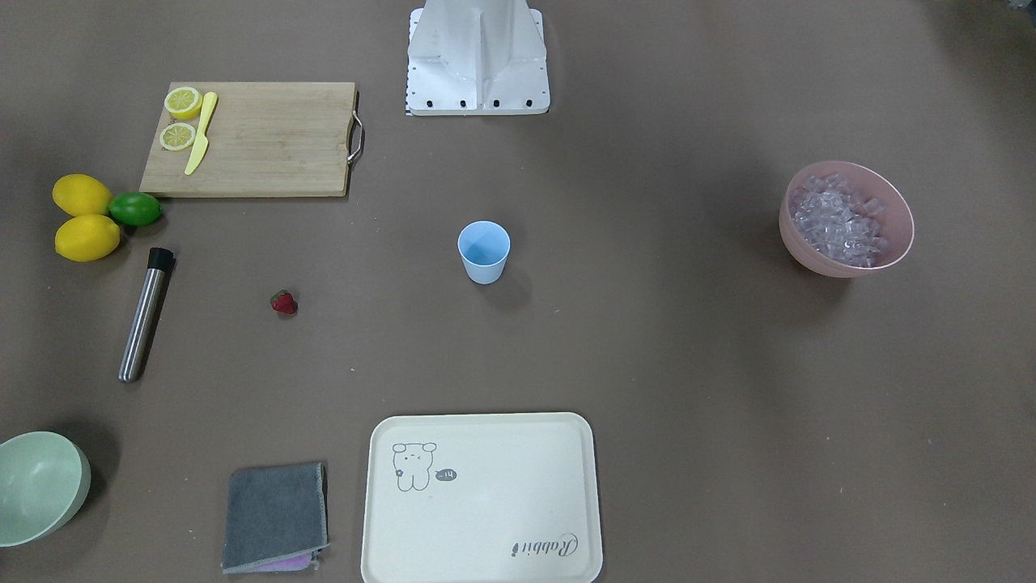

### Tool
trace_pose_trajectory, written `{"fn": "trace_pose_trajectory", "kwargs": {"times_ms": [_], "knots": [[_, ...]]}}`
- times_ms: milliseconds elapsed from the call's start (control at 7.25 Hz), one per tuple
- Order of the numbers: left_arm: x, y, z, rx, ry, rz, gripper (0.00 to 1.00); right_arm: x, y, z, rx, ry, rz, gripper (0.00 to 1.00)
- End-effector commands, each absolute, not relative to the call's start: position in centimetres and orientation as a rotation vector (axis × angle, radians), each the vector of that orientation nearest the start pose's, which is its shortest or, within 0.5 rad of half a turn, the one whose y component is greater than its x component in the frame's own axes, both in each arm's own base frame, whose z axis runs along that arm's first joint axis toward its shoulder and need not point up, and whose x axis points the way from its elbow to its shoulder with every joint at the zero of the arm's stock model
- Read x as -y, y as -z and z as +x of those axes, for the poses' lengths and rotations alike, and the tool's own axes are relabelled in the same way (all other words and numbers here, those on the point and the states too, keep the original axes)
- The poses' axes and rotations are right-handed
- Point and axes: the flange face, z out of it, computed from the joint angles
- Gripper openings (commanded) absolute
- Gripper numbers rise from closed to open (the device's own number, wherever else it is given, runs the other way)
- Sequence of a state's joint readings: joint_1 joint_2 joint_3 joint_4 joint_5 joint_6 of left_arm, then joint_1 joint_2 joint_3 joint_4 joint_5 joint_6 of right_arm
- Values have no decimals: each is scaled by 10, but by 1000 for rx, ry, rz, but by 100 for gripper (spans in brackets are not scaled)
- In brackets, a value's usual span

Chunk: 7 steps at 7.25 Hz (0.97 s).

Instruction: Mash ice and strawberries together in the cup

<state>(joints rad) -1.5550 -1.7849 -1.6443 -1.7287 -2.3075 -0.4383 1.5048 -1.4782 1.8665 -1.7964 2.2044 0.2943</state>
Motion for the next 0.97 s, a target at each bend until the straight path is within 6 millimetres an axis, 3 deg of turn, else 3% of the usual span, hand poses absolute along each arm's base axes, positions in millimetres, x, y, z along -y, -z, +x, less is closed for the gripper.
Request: {"fn": "trace_pose_trajectory", "kwargs": {"times_ms": [0, 138, 276, 414, 690, 828], "knots": [[588, -480, -55, -832, 193, 302, 98, 518, -499, 40, 656, -166, 44, 100], [583, -480, -52, -845, 160, 367, 98, 517, -500, 40, 654, -170, 40, 100], [576, -487, -22, -863, 102, 386, 98, 517, -500, 40, 654, -167, 41, 100], [577, -484, 10, -875, 38, 378, 98, 515, -502, 40, 656, -173, 35, 100], [569, -466, 110, -927, -171, 411, 97, 514, -506, 40, 661, -176, 26, 100], [562, -463, 132, -944, -223, 424, 97, 513, -505, 39, 669, -175, 26, 100]]}}
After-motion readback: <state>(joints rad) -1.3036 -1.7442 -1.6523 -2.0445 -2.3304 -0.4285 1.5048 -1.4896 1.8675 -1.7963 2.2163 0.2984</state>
